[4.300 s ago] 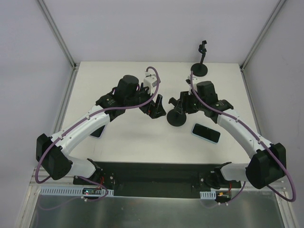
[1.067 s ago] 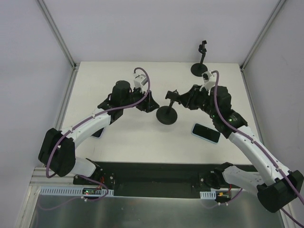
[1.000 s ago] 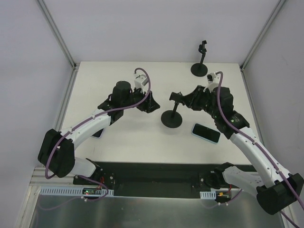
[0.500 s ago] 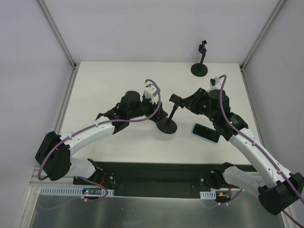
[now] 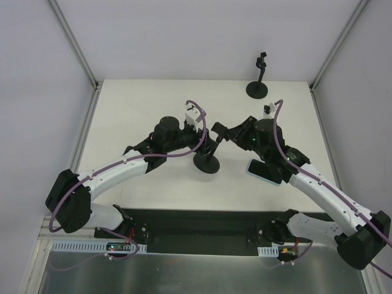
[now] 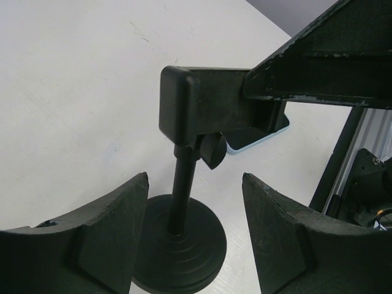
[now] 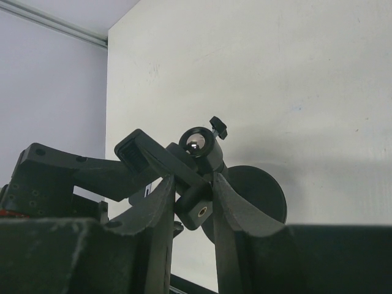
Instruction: Place the phone on the phone stand
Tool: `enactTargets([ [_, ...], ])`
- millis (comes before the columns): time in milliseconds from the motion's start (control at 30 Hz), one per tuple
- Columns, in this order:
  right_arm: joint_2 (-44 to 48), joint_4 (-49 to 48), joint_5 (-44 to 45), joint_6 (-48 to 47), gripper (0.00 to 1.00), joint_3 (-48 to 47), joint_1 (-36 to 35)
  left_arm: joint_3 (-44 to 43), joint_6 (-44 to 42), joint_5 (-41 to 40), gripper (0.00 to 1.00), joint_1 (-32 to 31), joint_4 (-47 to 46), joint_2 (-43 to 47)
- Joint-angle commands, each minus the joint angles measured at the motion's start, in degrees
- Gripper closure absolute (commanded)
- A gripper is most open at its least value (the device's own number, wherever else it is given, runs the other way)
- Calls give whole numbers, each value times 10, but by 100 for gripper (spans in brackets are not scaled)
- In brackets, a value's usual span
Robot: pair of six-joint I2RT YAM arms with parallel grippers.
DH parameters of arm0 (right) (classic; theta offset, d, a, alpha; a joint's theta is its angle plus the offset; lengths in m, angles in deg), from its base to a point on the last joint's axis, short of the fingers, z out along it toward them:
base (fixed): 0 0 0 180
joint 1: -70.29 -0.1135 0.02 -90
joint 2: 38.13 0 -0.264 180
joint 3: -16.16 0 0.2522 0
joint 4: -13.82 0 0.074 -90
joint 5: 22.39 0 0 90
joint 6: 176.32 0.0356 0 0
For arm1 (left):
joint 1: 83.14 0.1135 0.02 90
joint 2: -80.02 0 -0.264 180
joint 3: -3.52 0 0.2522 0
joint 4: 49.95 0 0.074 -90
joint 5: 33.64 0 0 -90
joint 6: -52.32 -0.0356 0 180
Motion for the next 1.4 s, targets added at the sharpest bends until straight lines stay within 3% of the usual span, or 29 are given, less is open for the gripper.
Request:
enactTargets([
  [0,0,-112,27,55,100,-10,-18,-14,6,22,39,0,-36,0],
  [267,-11,-133,37,68,99,-17,-36,-18,9,15,54,0,-35,-8],
  [533,-15,-143,40,77,100,-20,-55,-19,11,3,57,1,-35,-11],
  [867,4,-151,6,56,100,2,-56,-24,0,-26,95,12,-6,-3],
  [1100,38,-184,-104,-42,100,46,-12,-28,13,-39,98,28,5,-16],
  [1233,33,-212,-205,-128,99,50,11,-31,39,-11,99,40,-2,-40],
  [1367,32,-280,-237,-195,100,108,16,-27,74,13,99,52,-17,-69],
])
